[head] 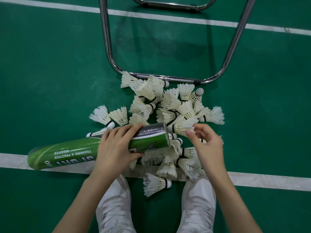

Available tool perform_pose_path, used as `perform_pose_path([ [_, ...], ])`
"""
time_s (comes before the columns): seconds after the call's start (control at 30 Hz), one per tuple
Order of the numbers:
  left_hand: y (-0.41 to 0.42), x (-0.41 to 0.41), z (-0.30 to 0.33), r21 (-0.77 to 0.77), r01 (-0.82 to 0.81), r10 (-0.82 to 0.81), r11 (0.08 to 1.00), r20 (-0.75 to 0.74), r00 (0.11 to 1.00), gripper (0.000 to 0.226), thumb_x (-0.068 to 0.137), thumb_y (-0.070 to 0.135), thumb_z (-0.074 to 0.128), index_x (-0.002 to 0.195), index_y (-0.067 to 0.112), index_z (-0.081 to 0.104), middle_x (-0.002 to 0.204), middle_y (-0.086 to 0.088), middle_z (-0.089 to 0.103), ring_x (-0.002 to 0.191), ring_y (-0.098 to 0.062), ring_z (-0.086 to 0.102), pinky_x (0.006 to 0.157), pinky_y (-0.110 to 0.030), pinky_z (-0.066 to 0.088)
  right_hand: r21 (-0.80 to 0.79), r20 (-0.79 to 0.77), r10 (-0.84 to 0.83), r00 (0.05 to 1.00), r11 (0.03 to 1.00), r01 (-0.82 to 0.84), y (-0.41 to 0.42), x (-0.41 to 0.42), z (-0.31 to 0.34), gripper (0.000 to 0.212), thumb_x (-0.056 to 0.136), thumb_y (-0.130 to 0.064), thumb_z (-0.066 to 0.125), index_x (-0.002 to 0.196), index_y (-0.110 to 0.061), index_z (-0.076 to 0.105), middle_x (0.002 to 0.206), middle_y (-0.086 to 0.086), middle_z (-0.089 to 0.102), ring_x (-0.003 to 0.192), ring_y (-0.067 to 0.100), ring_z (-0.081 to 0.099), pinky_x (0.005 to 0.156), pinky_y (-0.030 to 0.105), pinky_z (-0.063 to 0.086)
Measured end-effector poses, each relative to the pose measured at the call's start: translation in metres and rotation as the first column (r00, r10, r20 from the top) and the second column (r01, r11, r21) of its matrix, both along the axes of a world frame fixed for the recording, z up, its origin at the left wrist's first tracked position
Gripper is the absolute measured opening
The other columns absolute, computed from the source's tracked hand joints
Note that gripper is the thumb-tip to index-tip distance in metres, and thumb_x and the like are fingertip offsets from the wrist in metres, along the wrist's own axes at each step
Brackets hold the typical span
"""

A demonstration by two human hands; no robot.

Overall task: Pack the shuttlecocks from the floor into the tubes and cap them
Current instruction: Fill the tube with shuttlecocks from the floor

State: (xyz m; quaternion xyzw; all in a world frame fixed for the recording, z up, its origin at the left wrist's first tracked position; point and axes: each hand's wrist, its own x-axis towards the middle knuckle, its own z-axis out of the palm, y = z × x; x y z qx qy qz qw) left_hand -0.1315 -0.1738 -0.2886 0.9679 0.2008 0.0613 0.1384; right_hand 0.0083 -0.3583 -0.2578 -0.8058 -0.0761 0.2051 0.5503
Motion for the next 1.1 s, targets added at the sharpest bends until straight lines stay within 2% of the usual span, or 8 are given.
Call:
perform_pose_path([
  [0.1,0.001,0.0,0.001,-0.017,-0.016,0.016,1.0,-0.005,1.0,0.088,0.054,0.047,0.081,0.13,0.03,0.041,0.119,0.0,0.059,0.103,-0.027,0.056,0.09,-0.043,0.04,0.013,0.007,-0.008,1.0,1.0,0.008,0.0,0.0,0.004,0.013,0.083,-0.023,0.068,0.085,-0.032,0.059,0.082,-0.008,0.062,0.08,0.002,0.056,0.072,0.012,0.043],
  [0.3,0.001,0.002,0.002,-0.011,-0.024,0.023,1.0,-0.011,1.0,0.087,0.055,0.047,0.081,0.131,0.03,0.041,0.119,0.0,0.059,0.103,-0.026,0.056,0.09,-0.043,0.04,0.026,0.029,-0.049,0.998,0.998,0.049,0.002,-0.009,0.008,0.016,0.084,-0.022,0.067,0.082,-0.034,0.057,0.082,-0.012,0.061,0.075,-0.011,0.053,0.068,0.002,0.04],
  [0.57,0.003,0.0,0.001,-0.029,-0.033,0.032,0.999,-0.018,0.999,0.089,0.055,0.045,0.082,0.132,0.031,0.041,0.12,0.001,0.059,0.105,-0.026,0.055,0.09,-0.042,0.039,0.064,-0.009,-0.098,0.995,0.993,0.099,0.007,-0.018,0.013,0.012,0.08,-0.021,0.07,0.078,-0.03,0.063,0.08,-0.011,0.066,0.079,-0.006,0.059,0.069,0.005,0.043],
  [0.77,0.0,0.001,0.001,-0.021,-0.016,0.015,1.0,-0.026,1.0,0.088,0.054,0.045,0.082,0.131,0.03,0.041,0.121,0.001,0.058,0.105,-0.026,0.055,0.091,-0.044,0.039,0.147,-0.191,0.033,0.981,0.989,-0.005,0.017,-0.028,0.006,0.01,0.082,-0.017,0.067,0.084,-0.027,0.065,0.088,-0.002,0.072,0.09,0.01,0.066,0.082,0.021,0.05],
  [0.9,-0.001,0.0,0.001,-0.013,-0.014,0.014,1.0,-0.013,1.0,0.089,0.052,0.044,0.084,0.13,0.03,0.042,0.12,0.0,0.06,0.104,-0.027,0.056,0.09,-0.044,0.04,0.204,-0.205,0.132,0.97,0.975,-0.089,0.025,-0.035,0.001,0.016,0.085,-0.013,0.063,0.085,-0.029,0.064,0.084,-0.01,0.069,0.083,-0.003,0.064,0.075,0.013,0.049],
  [1.0,-0.002,-0.001,0.001,0.003,-0.011,0.011,1.0,-0.004,1.0,0.091,0.05,0.043,0.085,0.129,0.029,0.042,0.117,-0.001,0.061,0.102,-0.027,0.058,0.088,-0.044,0.041,0.196,-0.21,0.183,0.96,0.97,-0.142,0.028,-0.036,-0.002,0.02,0.082,-0.013,0.067,0.087,-0.032,0.061,0.089,-0.011,0.067,0.086,-0.002,0.063,0.075,0.013,0.05],
  [1.1,-0.003,0.0,0.001,0.007,-0.006,0.006,1.0,-0.002,1.0,0.092,0.048,0.042,0.086,0.129,0.029,0.042,0.116,-0.002,0.062,0.102,-0.028,0.058,0.088,-0.044,0.042,0.143,-0.141,0.229,0.963,0.967,-0.209,0.03,-0.038,-0.005,0.026,0.078,-0.011,0.071,0.087,-0.033,0.059,0.09,-0.011,0.067,0.085,0.0,0.061,0.08,0.017,0.05],
])
